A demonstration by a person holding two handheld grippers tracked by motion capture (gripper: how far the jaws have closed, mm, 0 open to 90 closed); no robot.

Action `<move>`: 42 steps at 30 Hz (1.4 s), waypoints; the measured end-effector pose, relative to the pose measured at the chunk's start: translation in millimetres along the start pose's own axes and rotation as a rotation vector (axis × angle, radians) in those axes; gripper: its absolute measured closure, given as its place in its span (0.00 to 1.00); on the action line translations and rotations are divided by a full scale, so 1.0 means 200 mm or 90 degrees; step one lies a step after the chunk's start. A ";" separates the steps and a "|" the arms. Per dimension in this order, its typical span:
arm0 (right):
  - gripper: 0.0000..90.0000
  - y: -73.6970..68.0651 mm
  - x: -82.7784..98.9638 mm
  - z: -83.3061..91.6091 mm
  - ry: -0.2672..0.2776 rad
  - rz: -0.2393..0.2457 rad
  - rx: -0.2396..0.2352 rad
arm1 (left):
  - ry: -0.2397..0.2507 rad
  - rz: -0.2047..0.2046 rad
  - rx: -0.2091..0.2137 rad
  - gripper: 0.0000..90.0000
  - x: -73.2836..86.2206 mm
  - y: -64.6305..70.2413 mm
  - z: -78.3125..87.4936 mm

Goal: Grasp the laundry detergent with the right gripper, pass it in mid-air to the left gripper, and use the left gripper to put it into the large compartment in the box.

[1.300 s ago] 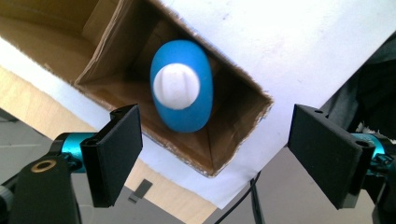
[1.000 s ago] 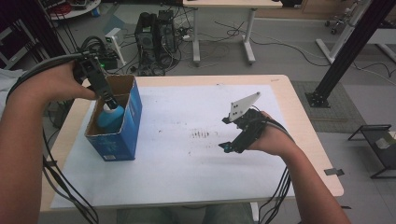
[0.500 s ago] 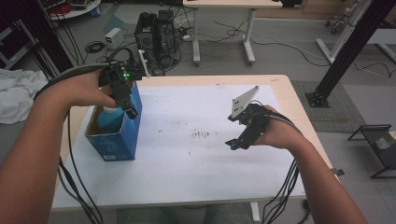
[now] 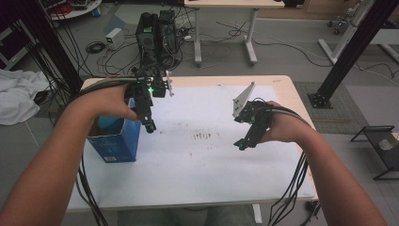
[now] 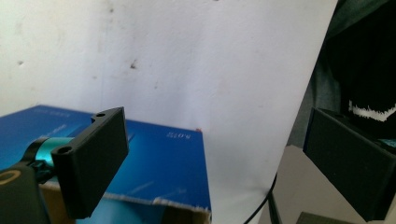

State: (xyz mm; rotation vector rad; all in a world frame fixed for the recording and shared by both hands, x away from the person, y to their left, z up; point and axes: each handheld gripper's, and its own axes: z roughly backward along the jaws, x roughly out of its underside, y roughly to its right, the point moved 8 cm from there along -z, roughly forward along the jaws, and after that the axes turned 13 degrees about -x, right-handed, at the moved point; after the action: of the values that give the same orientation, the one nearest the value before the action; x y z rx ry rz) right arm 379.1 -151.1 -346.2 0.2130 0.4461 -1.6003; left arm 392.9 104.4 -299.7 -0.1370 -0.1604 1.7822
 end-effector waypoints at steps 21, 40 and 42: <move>0.15 0.03 0.07 -0.16 -0.106 -0.019 -0.042 | -0.008 -0.031 0.038 0.07 -0.17 0.12 -0.28; 0.15 0.03 0.06 -0.17 -0.100 -0.032 -0.046 | -0.003 -0.033 0.043 0.07 -0.19 0.13 -0.29; 0.15 0.03 0.06 -0.17 -0.100 -0.032 -0.045 | -0.002 -0.031 0.045 0.07 -0.19 0.14 -0.29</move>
State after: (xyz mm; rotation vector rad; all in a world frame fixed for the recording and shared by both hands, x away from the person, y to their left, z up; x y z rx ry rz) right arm 379.6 -148.0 -382.6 0.0220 0.3873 -1.6346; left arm 385.3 63.3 -360.9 -0.0799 -0.1022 1.7365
